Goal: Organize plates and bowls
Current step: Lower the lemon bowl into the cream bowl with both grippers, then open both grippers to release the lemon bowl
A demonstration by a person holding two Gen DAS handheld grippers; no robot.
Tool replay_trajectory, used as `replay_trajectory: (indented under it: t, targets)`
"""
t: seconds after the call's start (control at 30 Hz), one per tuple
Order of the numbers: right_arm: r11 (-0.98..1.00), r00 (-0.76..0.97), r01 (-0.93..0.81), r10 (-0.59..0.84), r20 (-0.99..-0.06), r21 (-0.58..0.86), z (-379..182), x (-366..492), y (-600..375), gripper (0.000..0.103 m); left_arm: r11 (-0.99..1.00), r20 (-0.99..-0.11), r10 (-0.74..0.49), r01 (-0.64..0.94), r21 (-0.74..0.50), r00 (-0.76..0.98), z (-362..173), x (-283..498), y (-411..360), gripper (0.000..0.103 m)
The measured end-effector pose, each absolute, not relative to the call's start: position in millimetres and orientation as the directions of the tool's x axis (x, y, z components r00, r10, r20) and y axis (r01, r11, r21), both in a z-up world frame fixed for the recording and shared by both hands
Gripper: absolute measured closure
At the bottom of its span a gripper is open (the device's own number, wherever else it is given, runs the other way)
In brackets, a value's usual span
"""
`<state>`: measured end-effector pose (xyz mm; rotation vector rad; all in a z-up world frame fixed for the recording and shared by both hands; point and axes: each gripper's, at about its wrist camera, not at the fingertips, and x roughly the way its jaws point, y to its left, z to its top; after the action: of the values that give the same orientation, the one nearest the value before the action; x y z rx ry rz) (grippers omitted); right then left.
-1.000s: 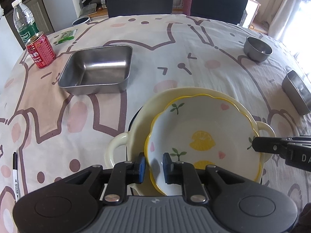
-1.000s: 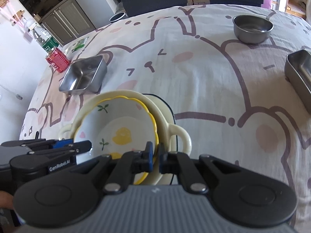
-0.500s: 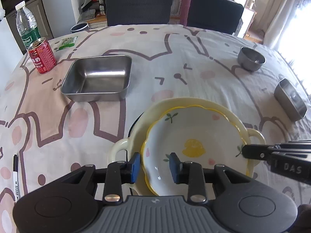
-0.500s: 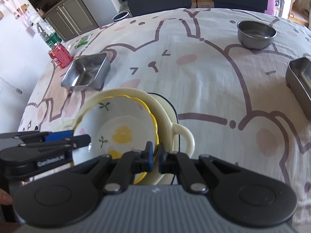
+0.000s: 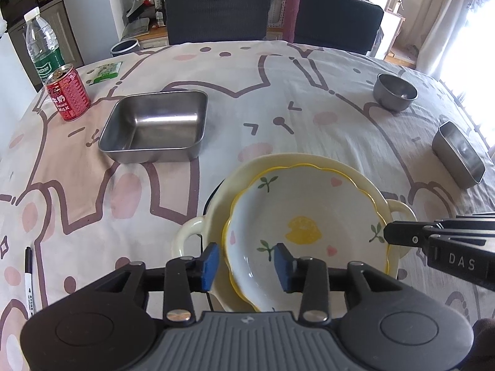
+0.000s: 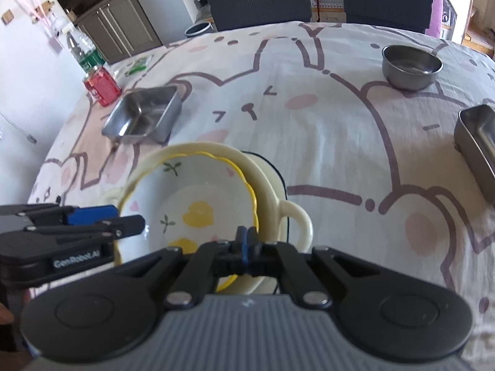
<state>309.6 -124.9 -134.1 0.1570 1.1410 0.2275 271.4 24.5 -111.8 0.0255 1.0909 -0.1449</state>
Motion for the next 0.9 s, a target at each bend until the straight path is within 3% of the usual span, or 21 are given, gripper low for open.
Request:
replay_trajectory:
  t: [0.23, 0.37, 0.43, 0.67, 0.73, 0.83, 0.9]
  targets:
    - [0.963, 0.409, -0.123, 0.269, -0.872, 0.240, -130.6, 306.3, -125.4, 0.097, 0.989, -0.881, -0.113, 0.136, -0.056, 0.460, -107.8, 267.8, 25.8, 0.052]
    - [0.955, 0.411, -0.154, 0.296, -0.862, 0.254, -126.8, 302.8, -125.9, 0.087, 0.988, -0.873, -0.125, 0.142, -0.064, 0.472, -104.3, 265.4, 27.9, 0.038]
    - [0.955, 0.418, -0.164, 0.296, -0.859, 0.249, -124.4, 300.9, -126.1, 0.064, 0.987, -0.867, -0.132, 0.146, -0.069, 0.481, -101.7, 264.0, 28.0, 0.030]
    - [0.967, 0.476, -0.173, 0.249, -0.843, 0.188, -107.5, 295.6, -127.5, 0.031, 0.985, -0.826, -0.159, 0.150, -0.091, 0.542, -92.3, 262.7, 34.2, 0.002]
    - [0.969, 0.501, -0.168, 0.244, -0.831, 0.183, -102.1, 296.1, -129.9, 0.016, 0.987, -0.796, -0.154, 0.131, -0.095, 0.585, -89.1, 265.2, 42.0, 0.000]
    - [0.969, 0.537, -0.157, 0.247, -0.806, 0.192, -95.8, 300.4, -132.6, 0.004, 0.994, -0.769, -0.113, 0.075, -0.084, 0.629, -86.9, 274.0, 56.7, 0.000]
    - [0.968, 0.567, -0.146, 0.253, -0.784, 0.206, -93.9, 306.0, -133.3, 0.001, 0.995, -0.759, -0.089, 0.033, -0.089, 0.644, -86.5, 282.8, 67.9, 0.000]
